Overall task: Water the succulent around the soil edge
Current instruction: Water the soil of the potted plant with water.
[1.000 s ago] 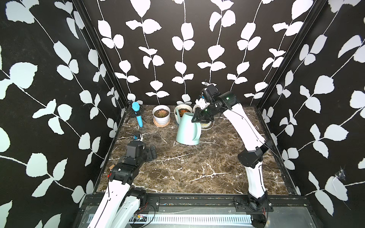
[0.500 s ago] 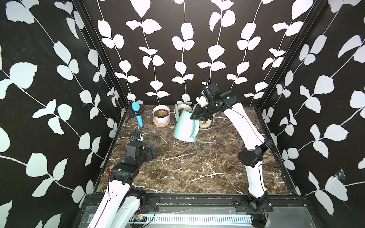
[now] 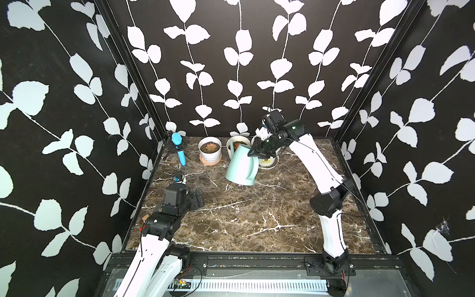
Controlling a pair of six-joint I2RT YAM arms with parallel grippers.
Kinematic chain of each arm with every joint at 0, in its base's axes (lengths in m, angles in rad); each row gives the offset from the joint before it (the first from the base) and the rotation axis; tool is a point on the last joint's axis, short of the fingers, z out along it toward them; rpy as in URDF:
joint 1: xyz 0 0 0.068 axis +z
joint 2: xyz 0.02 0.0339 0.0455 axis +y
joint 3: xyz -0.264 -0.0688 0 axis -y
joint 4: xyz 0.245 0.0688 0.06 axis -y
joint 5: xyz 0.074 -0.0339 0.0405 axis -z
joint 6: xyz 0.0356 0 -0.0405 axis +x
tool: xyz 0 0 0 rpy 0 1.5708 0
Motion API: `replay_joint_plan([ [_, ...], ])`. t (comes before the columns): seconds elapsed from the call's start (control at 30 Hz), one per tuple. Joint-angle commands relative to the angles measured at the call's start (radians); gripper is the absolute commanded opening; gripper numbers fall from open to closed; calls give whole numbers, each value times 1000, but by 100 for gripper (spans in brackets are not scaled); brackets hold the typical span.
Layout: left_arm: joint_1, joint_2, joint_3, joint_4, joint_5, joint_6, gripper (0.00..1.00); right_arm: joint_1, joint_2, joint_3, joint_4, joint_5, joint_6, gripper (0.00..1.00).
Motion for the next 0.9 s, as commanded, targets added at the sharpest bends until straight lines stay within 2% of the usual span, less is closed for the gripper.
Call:
replay_joint_plan([
  [0.0,-4,-13,-3,2,-4,7,94,-9,-62,-28,69,-13,7,0],
  [0.87,-5,-17,-5,3,-4,7,93,-43,-103,-76,110,-23,37,0],
])
